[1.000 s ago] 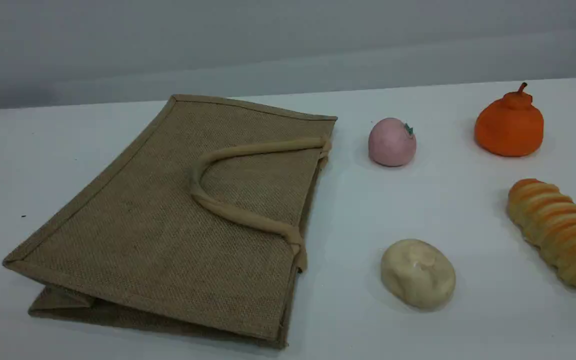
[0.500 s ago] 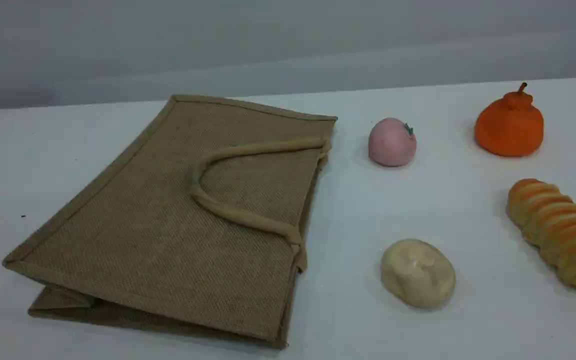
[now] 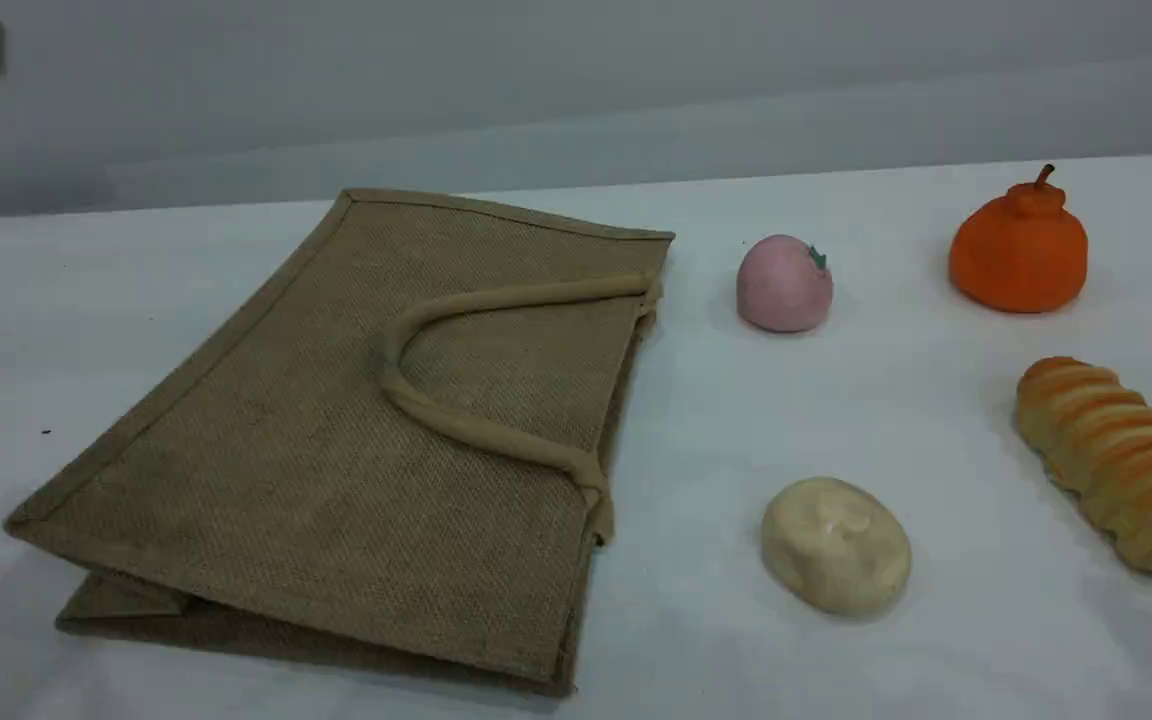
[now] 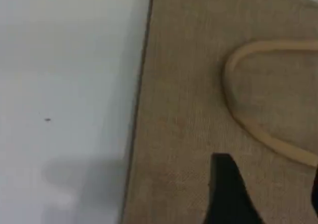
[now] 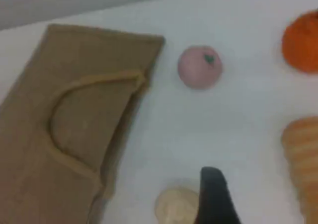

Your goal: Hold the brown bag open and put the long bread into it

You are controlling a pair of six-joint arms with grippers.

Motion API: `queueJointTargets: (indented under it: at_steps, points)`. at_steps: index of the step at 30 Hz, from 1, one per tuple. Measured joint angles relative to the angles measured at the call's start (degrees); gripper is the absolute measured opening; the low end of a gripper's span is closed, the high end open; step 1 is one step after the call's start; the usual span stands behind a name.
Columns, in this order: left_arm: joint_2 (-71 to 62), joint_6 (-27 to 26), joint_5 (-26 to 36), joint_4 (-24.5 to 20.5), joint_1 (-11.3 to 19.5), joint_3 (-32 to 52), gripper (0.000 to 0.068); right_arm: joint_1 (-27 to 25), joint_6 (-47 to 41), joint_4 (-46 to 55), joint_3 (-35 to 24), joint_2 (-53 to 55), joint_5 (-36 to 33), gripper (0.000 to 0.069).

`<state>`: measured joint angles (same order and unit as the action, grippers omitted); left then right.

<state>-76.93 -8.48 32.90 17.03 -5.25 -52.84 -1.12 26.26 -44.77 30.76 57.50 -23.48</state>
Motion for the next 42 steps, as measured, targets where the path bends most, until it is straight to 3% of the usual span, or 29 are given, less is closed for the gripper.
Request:
queueJointTargets:
  at_steps: [5,11,16,27,32,42]
  points:
    - [-12.63,-4.73,-2.11,7.4,-0.02,-5.88,0.0364,0.0,9.02,-9.78,2.66,11.59,4.35,0.0391]
    - [-25.7,-8.73,-0.65,12.14,-1.7,-12.8,0.0364,0.0,19.51,-19.94,6.77,21.35,3.7,0.0391]
    - [-34.23,-9.62,-1.45,11.4,-5.2,-18.48,0.0364,0.0,25.15,-25.9,7.67,25.72,3.15,0.0391]
    - [-47.51,-8.4,-1.51,10.04,-8.57,-27.48,0.0364,0.0,26.94,-27.3,7.62,26.04,2.43,0.0391]
    - [-50.0,-7.2,-1.7,9.78,-8.7,-29.5,0.0364,0.0,26.89,-27.3,7.62,25.99,2.15,0.0391]
    - [-51.59,-2.05,-2.25,4.14,-8.7,-29.62,0.0364,0.0,27.02,-27.3,7.62,25.99,2.07,0.0391]
